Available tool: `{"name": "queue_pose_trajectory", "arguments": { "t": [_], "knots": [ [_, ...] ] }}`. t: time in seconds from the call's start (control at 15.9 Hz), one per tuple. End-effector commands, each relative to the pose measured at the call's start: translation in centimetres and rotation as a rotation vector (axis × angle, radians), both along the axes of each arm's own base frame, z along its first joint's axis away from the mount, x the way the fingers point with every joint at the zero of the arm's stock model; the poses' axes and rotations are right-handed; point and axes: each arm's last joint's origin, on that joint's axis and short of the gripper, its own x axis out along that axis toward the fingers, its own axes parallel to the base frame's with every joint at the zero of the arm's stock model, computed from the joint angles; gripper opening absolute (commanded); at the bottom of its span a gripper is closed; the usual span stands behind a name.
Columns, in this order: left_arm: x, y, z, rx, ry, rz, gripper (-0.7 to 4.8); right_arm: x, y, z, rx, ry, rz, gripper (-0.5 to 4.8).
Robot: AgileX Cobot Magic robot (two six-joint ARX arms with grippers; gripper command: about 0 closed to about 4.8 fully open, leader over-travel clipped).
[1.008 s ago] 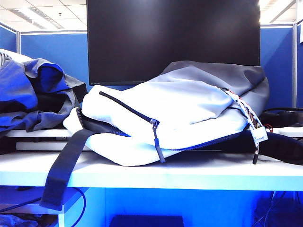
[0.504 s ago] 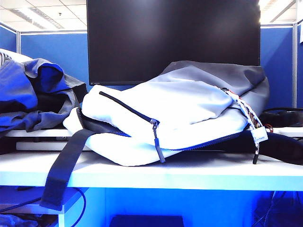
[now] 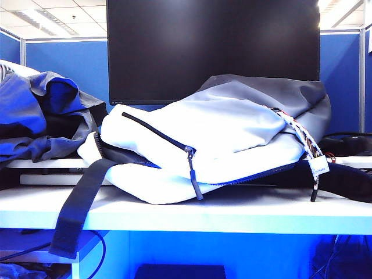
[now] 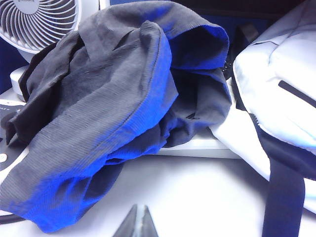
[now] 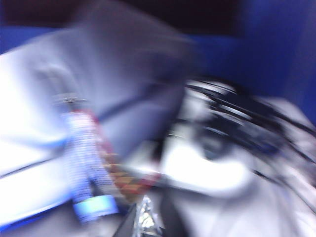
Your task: Take the gray clothes out of the backpack.
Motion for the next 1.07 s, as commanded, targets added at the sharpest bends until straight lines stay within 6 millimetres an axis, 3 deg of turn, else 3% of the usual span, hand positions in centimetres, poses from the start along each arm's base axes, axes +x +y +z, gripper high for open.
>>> {"name": "queue_pose_trajectory", "arguments": {
  "t": [0.06, 0.38, 1.07],
  "knots": [
    [0.0, 0.0, 0.1, 0.004, -0.008, -0.004, -0.05, -0.8, -0.5, -0.2, 0.091, -0.003, -0.142, 0.0],
    [0.0, 0.0, 0.0, 0.004, -0.002, -0.004, -0.05, -0.6, -0.5, -1.6, 0.104, 0.091, -0.152, 0.0],
    [0.0, 0.0, 0.0, 0.004, -0.002, -0.004, -0.05, -0.6, -0.5, -1.5, 0.103, 0.084, -0.151, 0.0]
  ]
}}
